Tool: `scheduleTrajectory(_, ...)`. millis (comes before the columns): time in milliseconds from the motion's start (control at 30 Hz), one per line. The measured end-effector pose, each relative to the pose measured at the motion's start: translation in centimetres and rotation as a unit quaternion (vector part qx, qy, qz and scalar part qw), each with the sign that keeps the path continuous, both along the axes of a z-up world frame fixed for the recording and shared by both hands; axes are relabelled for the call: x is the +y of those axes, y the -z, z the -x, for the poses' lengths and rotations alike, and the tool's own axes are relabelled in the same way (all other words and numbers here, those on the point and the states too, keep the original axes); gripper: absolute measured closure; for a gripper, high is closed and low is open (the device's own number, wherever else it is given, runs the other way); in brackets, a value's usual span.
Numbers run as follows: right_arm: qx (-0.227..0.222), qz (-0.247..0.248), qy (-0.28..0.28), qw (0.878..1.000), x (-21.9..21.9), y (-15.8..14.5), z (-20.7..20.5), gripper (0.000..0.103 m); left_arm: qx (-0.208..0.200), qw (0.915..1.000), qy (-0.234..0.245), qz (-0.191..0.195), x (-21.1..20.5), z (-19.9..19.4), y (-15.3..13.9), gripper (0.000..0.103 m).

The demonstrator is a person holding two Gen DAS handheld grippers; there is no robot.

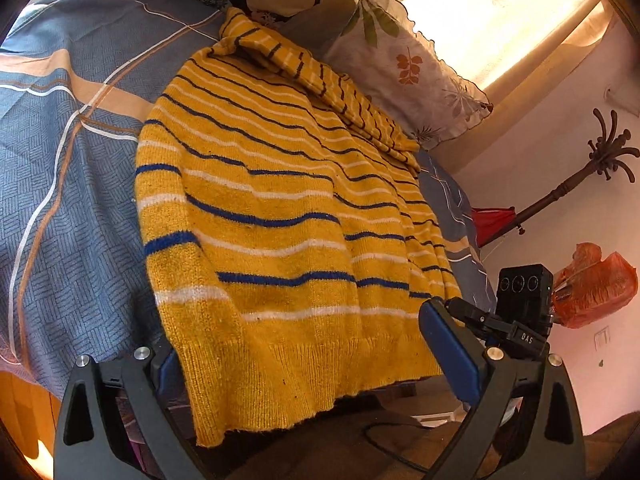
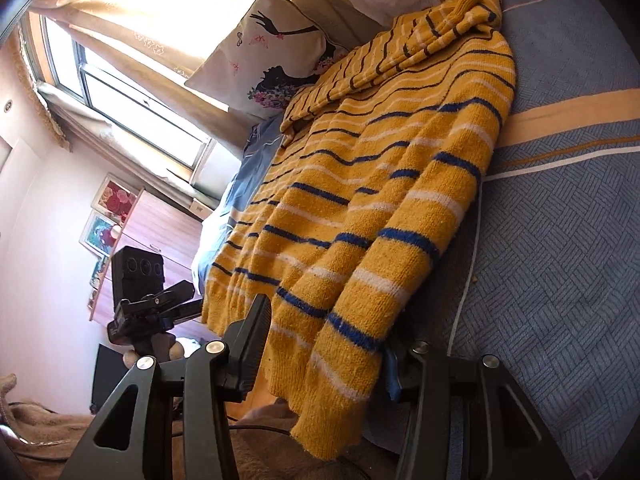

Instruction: Fold small clothes

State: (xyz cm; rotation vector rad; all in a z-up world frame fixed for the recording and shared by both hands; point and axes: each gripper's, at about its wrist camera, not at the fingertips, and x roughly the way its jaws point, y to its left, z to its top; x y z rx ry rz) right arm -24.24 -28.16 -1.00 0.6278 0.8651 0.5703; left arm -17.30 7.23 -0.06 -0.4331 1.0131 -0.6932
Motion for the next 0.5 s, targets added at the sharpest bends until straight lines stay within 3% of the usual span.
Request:
scheduleTrajectory(67, -0.001, 0.03, 0.017, 0.999, 0.7, -0.3, 0.1, 0.057, 0.009, 0.9998, -0.014, -0.009, 0.0, -0.3, 0.3, 0.05)
scheduleTrajectory(100, 0.001, 0.052, 0.028, 0.998, 0.8, -0.4, 0.2, 0.064, 0.019, 0.9996, -0.011, -0.015, 0.0, -0.7, 0.7, 0.092)
scheduleTrajectory(133, 0.004, 0.063, 0.033, 0.997, 0.8, -0.4, 0.2, 0.078, 0.031, 0.9994, -0.011, -0.011, 0.1, -1.0, 1.0, 0.093)
scheduleTrajectory(233, 0.008, 0.025, 0.032, 0.999, -0.3, -0.4, -0.2, 0.088, 0.029, 0.9992, -0.026, 0.004, 1.0, -1.0, 0.5, 0.093)
scheduleTrajectory(400, -0.017, -0.078, 0.031, 0.996, -2.6, -2.1, 0.7, 0.09, -0.041, 0.9986, -0.028, 0.018, 1.7, 1.6, -3.6, 0.094)
scheduleTrajectory(500, -0.047, -0.108, 0.031, 0.993, -3.9, -3.9, 2.5, 0.093, -0.066, 0.9972, -0.023, 0.026, 1.9, 3.6, -5.2, 0.094)
